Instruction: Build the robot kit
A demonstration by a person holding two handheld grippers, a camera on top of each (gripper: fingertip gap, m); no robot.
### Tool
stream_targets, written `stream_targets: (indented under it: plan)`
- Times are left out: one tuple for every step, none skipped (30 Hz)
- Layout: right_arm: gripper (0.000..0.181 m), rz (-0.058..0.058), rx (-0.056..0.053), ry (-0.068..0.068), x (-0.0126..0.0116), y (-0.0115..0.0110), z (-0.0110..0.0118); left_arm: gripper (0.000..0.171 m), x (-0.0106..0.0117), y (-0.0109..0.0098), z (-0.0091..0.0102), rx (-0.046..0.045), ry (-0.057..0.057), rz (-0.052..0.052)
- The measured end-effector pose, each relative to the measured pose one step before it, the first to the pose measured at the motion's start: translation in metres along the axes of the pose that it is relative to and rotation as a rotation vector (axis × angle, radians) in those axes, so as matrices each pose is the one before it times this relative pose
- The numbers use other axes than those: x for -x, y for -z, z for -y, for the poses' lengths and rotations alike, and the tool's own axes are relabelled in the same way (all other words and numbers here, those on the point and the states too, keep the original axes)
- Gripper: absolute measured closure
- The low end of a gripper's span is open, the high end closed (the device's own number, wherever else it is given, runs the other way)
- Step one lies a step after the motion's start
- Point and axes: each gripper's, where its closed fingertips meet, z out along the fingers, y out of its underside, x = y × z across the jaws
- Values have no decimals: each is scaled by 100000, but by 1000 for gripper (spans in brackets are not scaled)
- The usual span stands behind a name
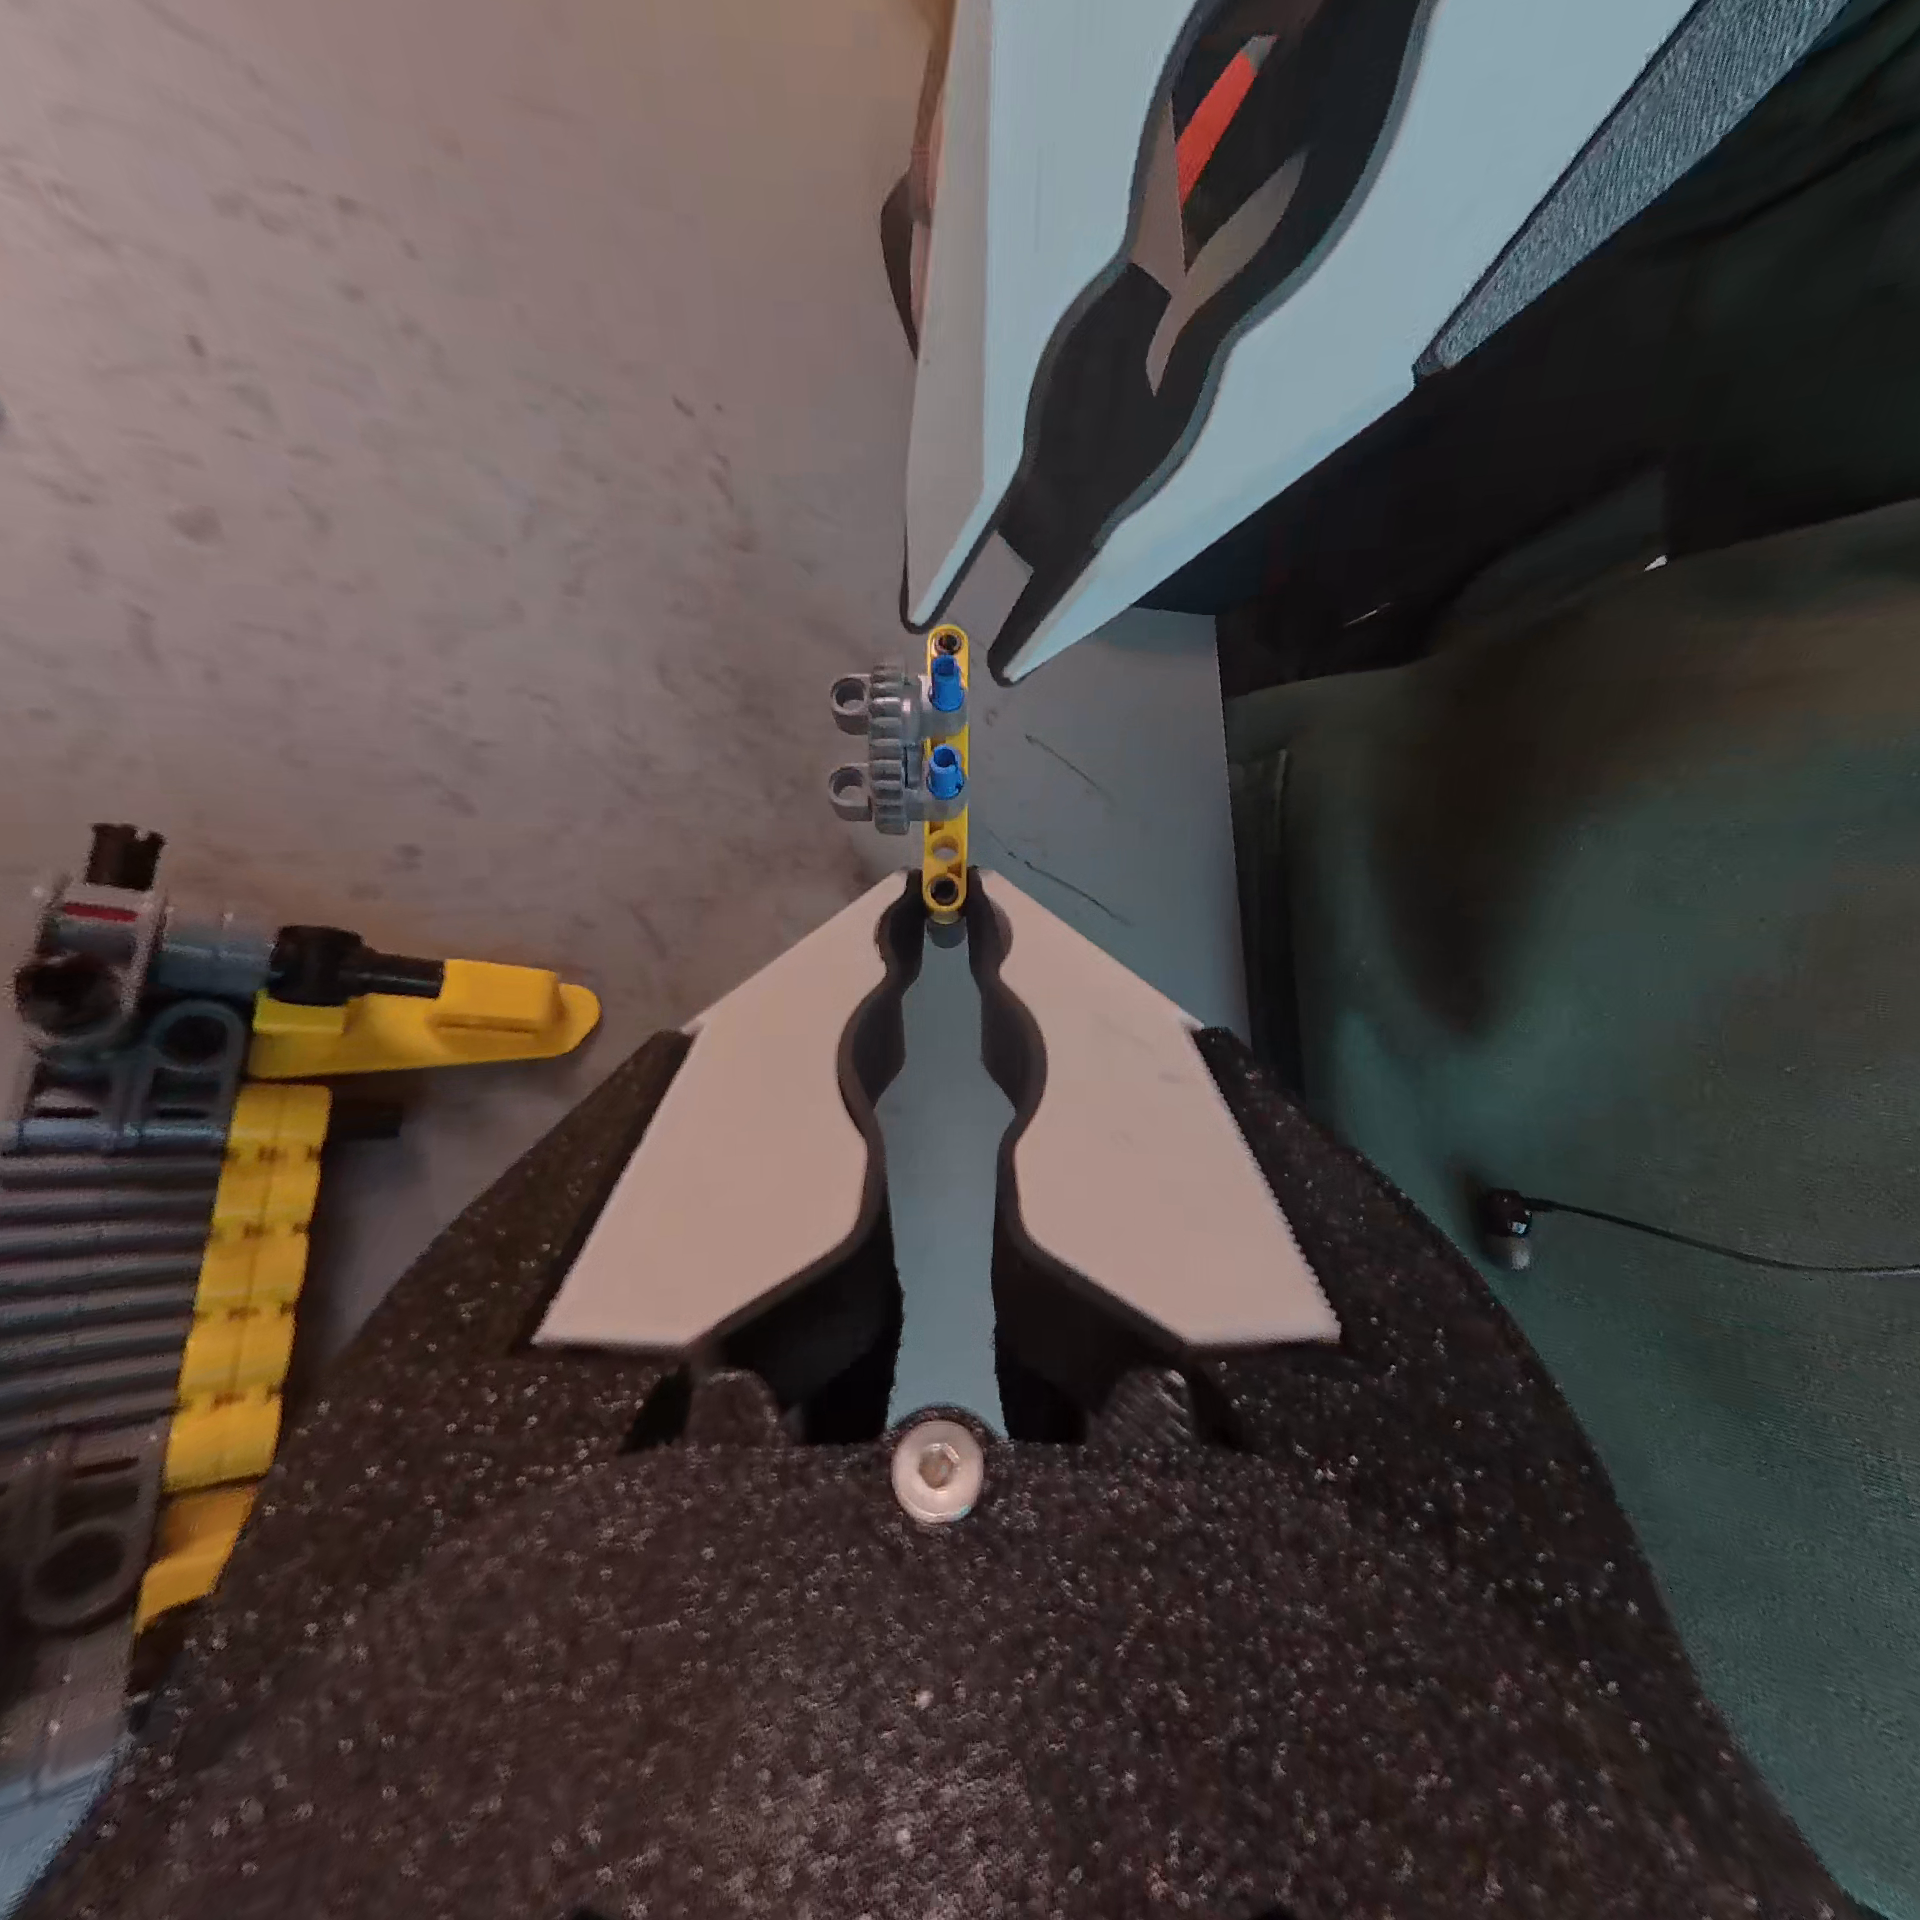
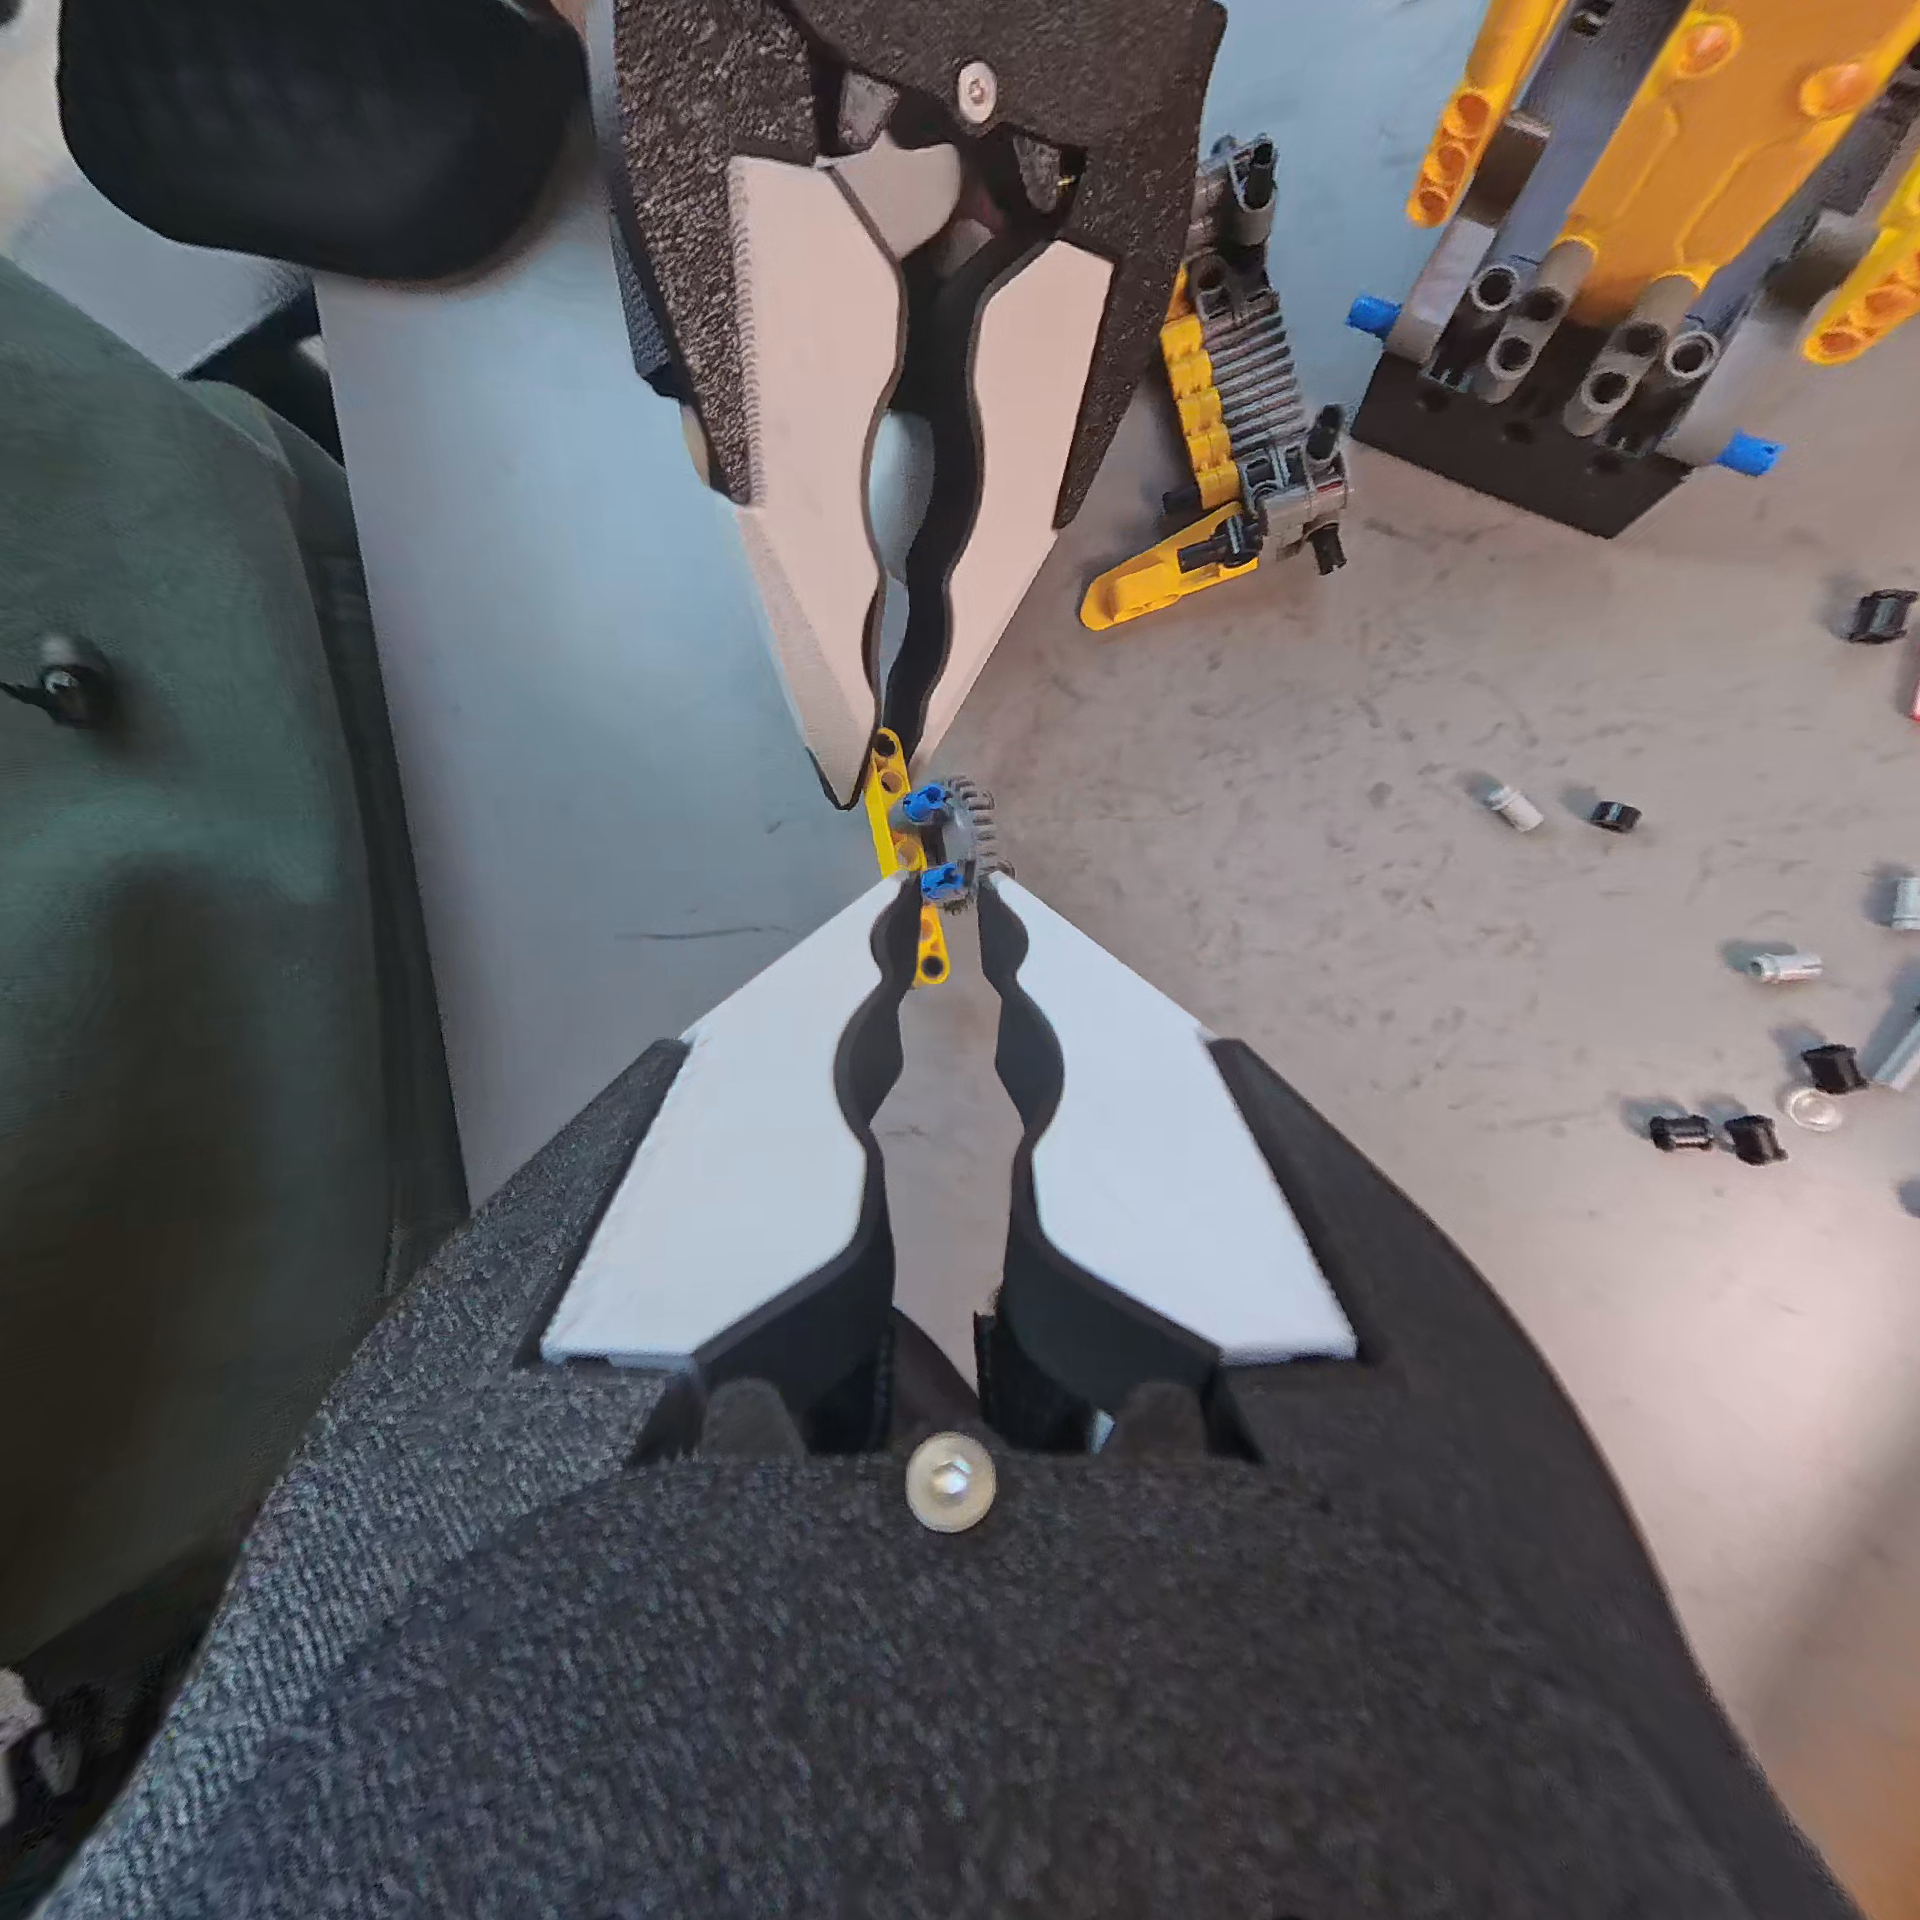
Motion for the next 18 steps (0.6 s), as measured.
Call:
stream_targets:
  plan:
    - [172,-1774,572,3788,151,-33,-17,165,7,2,2,-26,144,218]
    - [173,-2356,246,4374,179,40,60,165,38,-3,19,-158,2,466]
    - [174,-3780,860,5994,126,61,-9,165,11,4,3,-112,189,295]
    - [175,-3960,993,7800,262,36,-69,165,-18,-7,-26,-12,187,60]
    - [175,-4803,1623,7436,188,-33,-166,165,14,13,2,-126,319,144]
    - [175,-5365,1164,6142,59,-115,-118,165,4,3,11,-35,391,56]
    - [174,-4454,-355,4640,113,-139,71,165,-4,-8,-12,72,110,3]
    - [173,-3501,-682,3102,100,-153,79,165,2,-13,7,53,86,56]
    - [173,-3303,377,2225,-34,-169,-101,165,-4,-22,3,55,204,-75]
    - [172,-2911,589,2002,-65,-167,-151,165,6,-33,-6,38,213,123]
    - [172,-1745,-471,1148,31,-97,-36,165,31,-15,-28,170,166,254]
    - [174,-794,325,294,37,-90,-162,165,15,-3,4,-33,-39,303]
    - [177,-849,277,385,-3,-72,-170,165,22,-17,11,-112,158,305]
    - [178,-45,271,613,159,-88,-155,165,17,-10,-3,-11,177,281]
    - [178,-223,54,518,165,-115,-103,165,26,-9,21,-80,296,191]
    - [179,-1625,-500,711,-75,-12,4,165,7,0,0,-63,189,74]
    - [181,-1345,-564,261,-96,33,34,165,16,2,1,-88,-120,76]
    - [181,-479,-195,-216,-10,4,-18,165,14,-10,3,-67,-23,251]
